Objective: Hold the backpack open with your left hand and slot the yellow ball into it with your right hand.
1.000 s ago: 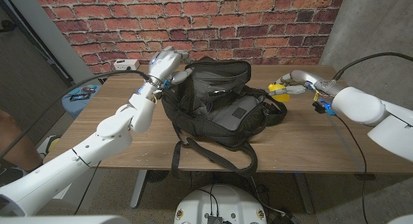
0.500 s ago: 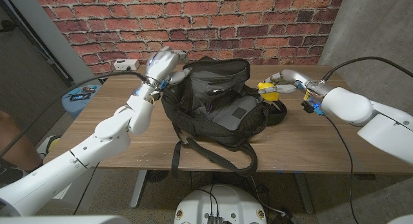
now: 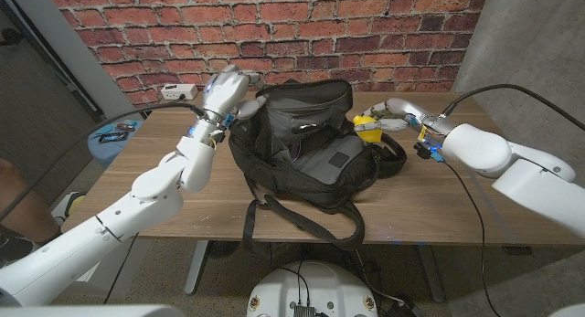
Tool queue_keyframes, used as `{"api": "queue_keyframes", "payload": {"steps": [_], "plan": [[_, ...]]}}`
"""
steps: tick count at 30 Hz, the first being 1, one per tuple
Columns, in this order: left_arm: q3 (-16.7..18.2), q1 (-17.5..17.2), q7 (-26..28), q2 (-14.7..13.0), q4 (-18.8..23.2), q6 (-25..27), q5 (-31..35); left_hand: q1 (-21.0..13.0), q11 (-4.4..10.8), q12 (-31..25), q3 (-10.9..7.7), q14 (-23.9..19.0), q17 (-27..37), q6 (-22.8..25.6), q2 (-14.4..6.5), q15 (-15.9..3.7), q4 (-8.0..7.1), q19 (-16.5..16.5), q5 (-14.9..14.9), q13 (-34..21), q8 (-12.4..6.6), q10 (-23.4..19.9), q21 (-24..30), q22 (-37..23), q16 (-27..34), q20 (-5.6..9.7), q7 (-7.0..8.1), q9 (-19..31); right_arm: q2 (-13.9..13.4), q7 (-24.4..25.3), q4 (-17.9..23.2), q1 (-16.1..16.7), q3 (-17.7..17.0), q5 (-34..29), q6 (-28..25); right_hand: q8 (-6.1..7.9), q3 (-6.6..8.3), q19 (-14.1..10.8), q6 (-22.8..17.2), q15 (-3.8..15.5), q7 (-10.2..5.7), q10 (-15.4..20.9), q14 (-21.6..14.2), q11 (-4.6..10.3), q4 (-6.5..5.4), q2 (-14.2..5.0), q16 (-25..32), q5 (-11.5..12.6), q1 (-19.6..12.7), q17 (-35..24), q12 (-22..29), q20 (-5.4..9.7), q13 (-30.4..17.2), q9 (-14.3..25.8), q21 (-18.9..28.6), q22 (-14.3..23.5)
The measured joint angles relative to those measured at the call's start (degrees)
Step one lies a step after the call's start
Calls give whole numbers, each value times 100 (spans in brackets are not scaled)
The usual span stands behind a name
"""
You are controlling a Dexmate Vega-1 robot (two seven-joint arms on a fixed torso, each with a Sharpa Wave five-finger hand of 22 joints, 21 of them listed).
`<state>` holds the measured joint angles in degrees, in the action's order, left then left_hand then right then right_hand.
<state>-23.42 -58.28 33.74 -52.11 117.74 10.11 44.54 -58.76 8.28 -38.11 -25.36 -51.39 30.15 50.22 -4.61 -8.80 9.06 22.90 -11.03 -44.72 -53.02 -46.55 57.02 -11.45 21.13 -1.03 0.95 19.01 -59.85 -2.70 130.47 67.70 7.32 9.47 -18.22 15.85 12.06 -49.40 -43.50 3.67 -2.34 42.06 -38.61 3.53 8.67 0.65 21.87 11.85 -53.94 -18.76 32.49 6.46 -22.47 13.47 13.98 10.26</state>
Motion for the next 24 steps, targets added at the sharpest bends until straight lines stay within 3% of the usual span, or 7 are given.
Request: {"api": "queue_keyframes", "payload": {"steps": [24], "plan": [[135,-143,98,-52,110,79,3,0,1,0,2,0,27,-18,0,0,0,-31,2,-28,-20,-4,44,-1,-46,32,18,1,183,67,-488,-912,1104,163,285,0,-39,1,-31,0,31,0,0,0,24,-15,0,-18,-76,-26,23,-1,23,-2,0,0]]}}
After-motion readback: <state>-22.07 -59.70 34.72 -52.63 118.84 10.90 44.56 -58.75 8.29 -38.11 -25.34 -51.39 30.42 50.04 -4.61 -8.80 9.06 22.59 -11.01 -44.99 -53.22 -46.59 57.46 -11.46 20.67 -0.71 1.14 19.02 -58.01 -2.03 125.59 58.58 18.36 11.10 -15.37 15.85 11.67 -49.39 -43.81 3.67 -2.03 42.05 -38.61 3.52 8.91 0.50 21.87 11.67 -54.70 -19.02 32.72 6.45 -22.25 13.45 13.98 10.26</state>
